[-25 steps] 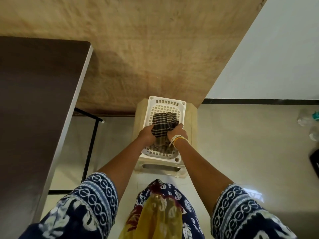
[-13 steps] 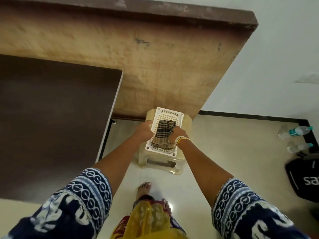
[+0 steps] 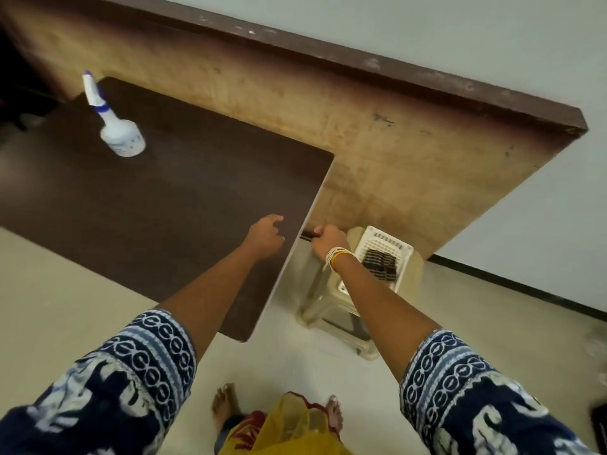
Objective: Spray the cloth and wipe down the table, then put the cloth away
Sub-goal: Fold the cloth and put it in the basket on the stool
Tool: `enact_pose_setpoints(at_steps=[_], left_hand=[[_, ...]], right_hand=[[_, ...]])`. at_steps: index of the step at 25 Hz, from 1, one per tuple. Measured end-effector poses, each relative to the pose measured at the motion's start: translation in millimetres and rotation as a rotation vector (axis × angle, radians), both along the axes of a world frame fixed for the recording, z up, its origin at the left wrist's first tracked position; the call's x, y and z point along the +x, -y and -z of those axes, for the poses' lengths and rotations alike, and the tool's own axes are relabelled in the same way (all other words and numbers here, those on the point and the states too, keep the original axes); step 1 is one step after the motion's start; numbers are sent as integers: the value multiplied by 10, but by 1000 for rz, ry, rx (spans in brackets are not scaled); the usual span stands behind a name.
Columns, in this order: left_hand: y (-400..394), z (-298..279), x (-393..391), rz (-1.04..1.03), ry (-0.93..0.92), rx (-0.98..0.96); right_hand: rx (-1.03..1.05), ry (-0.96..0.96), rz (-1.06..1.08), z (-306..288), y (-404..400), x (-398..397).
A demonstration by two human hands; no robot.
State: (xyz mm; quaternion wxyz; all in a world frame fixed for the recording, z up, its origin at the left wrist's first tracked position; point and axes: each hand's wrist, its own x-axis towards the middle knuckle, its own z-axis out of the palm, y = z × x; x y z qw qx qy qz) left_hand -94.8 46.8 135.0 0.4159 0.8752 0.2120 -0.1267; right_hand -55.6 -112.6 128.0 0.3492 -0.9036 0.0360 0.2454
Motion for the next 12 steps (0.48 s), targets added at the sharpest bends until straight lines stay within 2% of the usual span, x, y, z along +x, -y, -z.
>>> enact_pose_setpoints(at_steps=[6, 12], left_hand=[[-1480, -112, -362, -139, 12, -4], [-2722, -173, -332, -226, 76, -44]], right_hand=[[110, 29, -18, 12, -1443, -25], [180, 48, -41, -63, -2759, 102]])
